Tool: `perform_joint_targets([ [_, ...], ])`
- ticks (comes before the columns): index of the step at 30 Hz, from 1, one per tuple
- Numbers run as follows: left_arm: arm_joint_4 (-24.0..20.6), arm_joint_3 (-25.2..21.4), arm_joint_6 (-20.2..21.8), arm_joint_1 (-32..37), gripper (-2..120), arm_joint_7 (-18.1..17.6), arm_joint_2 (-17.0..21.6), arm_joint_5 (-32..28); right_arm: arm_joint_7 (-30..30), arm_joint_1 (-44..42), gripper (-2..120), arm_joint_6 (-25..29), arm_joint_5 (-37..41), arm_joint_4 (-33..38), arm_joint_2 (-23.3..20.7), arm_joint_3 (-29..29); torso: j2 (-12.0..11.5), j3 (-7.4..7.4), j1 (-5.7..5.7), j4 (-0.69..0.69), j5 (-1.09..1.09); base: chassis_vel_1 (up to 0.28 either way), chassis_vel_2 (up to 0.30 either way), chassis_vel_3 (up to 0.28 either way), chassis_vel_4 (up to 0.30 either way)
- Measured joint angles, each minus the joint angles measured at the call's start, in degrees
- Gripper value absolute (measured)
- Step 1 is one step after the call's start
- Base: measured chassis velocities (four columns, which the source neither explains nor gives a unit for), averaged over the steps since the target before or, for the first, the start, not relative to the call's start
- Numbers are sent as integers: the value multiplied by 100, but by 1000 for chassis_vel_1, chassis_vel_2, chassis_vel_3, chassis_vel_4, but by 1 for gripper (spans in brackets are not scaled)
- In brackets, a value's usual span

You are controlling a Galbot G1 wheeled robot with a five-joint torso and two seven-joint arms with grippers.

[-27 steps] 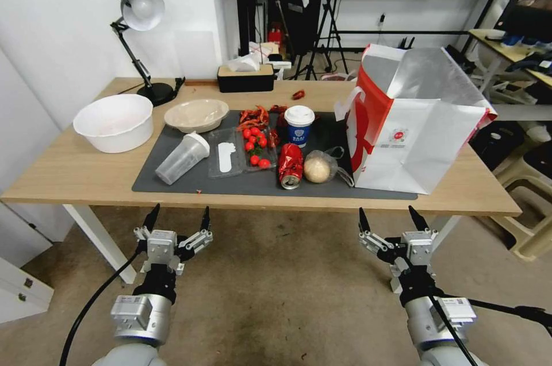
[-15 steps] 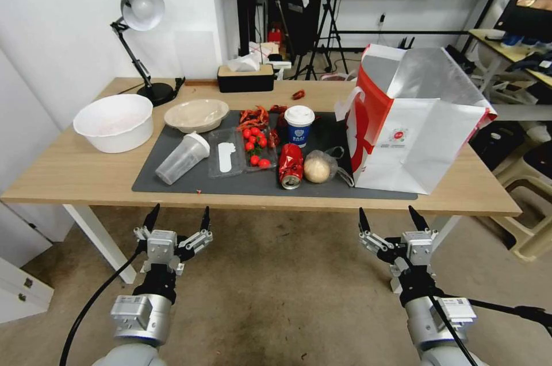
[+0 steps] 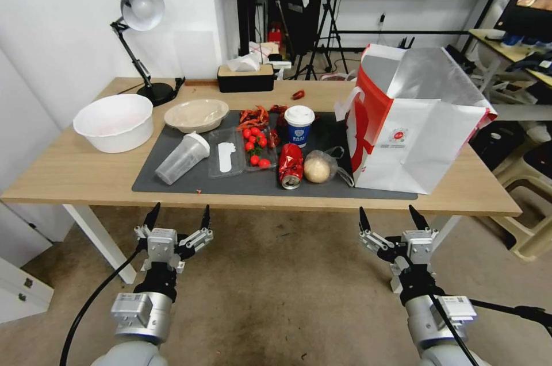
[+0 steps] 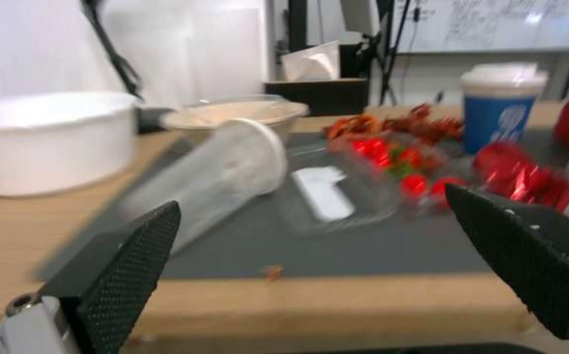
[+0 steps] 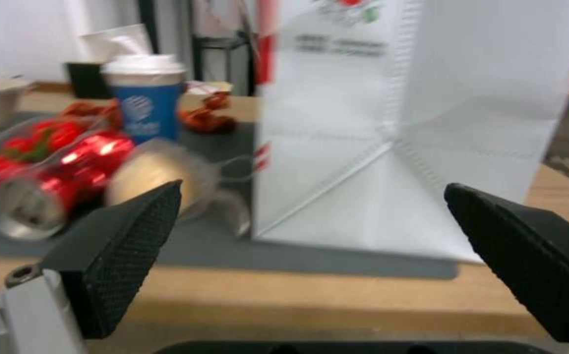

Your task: Pick up the trash from the table and place it into the takeout bag.

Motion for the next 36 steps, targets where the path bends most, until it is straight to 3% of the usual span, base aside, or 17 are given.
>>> perform_joint_targets([
  [1, 39, 57, 283, -274, 100, 58, -99, -196, 34, 167, 100, -239, 129, 35, -15, 100, 0, 1, 0, -1, 0, 0, 0, 0, 0],
  [2, 39, 57, 283, -274, 100, 58, -99, -196, 34, 167, 100, -239, 129, 35, -15, 100, 0, 1, 0, -1, 0, 0, 0, 0, 0],
  [3, 96, 159, 735, -730, 100, 158, -269, -519, 109, 518, 100, -750, 400, 112, -45, 304, -1, 2, 4, -5, 0, 0, 0, 0, 0],
  [4, 109, 170, 818, -804, 100, 172, -296, -575, 134, 613, 100, -880, 481, 136, -56, 368, -2, 2, 5, -3, 1, 0, 0, 0, 0],
  [18, 275, 60, 470, -852, 100, 200, -136, -618, 333, 949, 100, -612, 1262, -33, -541, -260, -2, 1, 1, 0, 1, 0, 0, 0, 0],
  [23, 435, 117, 467, -1013, 100, 284, -47, -619, 464, 1254, 100, -559, 1631, -303, -896, -499, -1, 1, 2, -3, 0, 0, 0, 0, 0],
  [30, 481, 34, 376, -984, 100, 301, -98, -612, 723, 1947, 100, -684, 2195, -985, -1526, -1300, 0, 1, 1, 0, 2, 0, 0, 0, 0],
  [36, 488, -1, 345, -962, 100, 306, -156, -573, 955, 2569, 100, -810, 2624, -1361, -1701, -1750, 0, 1, 1, -1, 1, 0, 0, 0, 0],
])
